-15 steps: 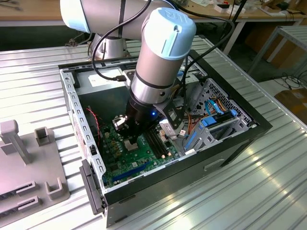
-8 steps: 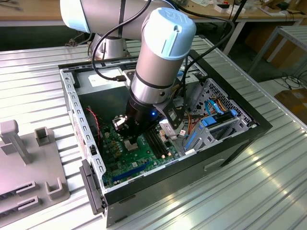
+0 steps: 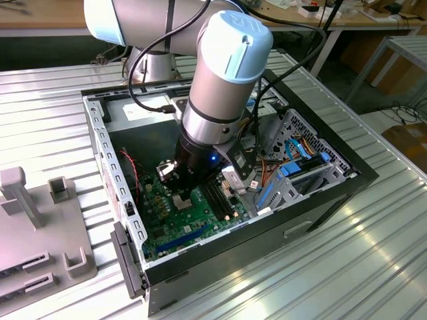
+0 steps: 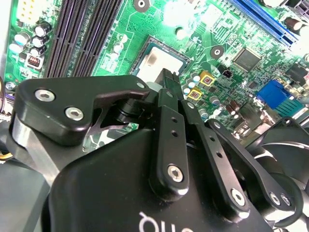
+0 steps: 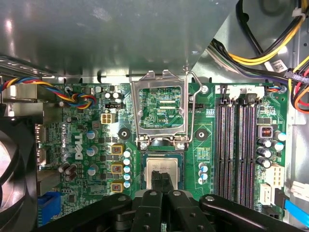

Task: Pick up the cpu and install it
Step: 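Close the cpu cover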

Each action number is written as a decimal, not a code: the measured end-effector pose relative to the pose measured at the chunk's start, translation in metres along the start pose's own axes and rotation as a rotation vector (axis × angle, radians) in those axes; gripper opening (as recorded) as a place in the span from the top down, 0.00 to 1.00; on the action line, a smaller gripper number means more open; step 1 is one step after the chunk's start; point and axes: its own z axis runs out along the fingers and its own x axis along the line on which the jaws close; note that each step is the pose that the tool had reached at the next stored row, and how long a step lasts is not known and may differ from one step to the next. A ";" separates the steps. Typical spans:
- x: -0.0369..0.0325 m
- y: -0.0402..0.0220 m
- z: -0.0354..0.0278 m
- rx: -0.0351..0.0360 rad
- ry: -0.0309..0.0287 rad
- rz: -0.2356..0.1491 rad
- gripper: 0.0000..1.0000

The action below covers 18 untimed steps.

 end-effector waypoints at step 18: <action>-0.0041 0.0100 -0.0167 0.0008 -0.0608 -0.009 0.89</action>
